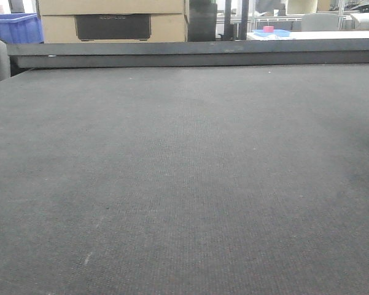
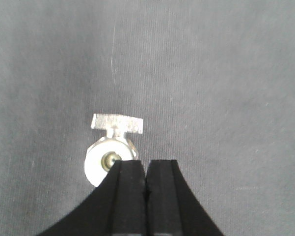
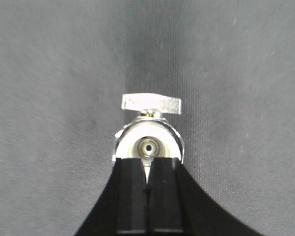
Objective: Place valve from conveyor to right shelf box
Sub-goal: 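Close left and right grippers around each valve's white body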
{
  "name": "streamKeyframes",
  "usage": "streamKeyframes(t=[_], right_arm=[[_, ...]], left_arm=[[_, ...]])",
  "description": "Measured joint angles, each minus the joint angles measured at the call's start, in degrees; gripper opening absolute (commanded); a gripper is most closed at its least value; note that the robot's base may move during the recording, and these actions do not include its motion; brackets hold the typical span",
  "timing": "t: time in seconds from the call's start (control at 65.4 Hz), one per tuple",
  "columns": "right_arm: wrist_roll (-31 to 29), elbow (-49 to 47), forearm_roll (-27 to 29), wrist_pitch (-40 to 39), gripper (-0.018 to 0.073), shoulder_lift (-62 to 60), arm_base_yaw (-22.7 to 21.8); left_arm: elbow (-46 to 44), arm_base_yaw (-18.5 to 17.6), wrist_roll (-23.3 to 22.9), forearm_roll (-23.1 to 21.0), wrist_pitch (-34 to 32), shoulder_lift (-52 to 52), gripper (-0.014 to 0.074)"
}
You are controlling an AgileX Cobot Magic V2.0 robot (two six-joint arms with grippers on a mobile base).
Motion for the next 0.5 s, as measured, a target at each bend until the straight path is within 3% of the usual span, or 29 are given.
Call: streamKeyframes(t=[0.046,0.168,0.275,0.336,0.505], right_arm=[[0.00,0.00,-0.11,0.00,-0.0020,1.02,0.00],[0.00,0.00,-0.11,0.00,0.0336,2.14,0.00],[0.00,-0.11,-0.11,-0.11,0.0526,2.37,0.00],[0.00,-0.11,-0.11,-0.36,0.0564,2.79,0.00],[0.00,1.35,-0.11,-1.84,0.0559,6.57,0.00]], left_arm=[[0.00,0.00,0.00,0.00,0.00,0.25,-0.0111],[0.00,0.00,0.00,0.00,0.00,0.23,-0.0111],[0.00,0.00,0.00,0.00,0.00,0.23,-0.0111],[0.00,0.00,0.00,0.00,0.00,0.23,-0.0111],[0.00,0.00,0.00,0.00,0.00,0.27,-0.0111]])
